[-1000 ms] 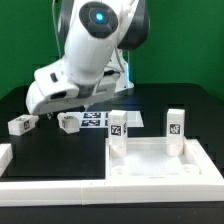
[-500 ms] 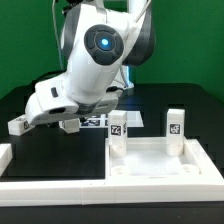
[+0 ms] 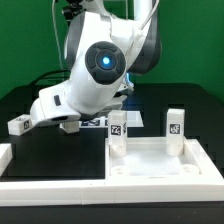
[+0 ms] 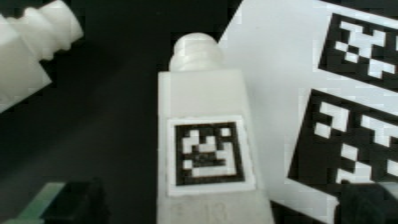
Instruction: Assemble square table
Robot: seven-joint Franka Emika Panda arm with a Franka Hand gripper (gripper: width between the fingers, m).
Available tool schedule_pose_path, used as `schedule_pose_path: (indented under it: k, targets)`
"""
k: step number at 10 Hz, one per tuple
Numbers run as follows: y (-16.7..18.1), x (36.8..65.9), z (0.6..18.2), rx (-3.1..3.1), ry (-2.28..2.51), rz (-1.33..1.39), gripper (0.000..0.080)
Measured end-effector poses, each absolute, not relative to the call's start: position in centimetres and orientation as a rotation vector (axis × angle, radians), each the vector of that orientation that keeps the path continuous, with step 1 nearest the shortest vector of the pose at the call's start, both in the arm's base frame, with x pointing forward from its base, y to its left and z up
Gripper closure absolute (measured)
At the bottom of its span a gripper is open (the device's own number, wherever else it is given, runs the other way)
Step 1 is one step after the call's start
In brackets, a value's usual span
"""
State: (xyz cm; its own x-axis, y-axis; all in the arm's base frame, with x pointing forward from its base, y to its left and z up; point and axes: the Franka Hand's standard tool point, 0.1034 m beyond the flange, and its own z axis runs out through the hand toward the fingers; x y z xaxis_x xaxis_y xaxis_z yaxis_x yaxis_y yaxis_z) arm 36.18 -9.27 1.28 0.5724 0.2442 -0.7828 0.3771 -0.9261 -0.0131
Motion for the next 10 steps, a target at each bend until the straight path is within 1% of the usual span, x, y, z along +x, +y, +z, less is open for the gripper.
schedule_pose_path:
  k: [1, 2, 3, 10]
  targets:
    - [-9.27, 36.14, 1.25, 2.645, 0.527, -1.282, 0.0273]
    - [-9.28, 36.13, 1.24, 2.644, 0.527, -1.283, 0.0416]
    - [-9.28, 36.12, 1.23, 2.644, 0.527, -1.283, 0.0512]
    - [-9.33, 36.18, 1.4, 2.643, 0.537, -1.289, 0.051]
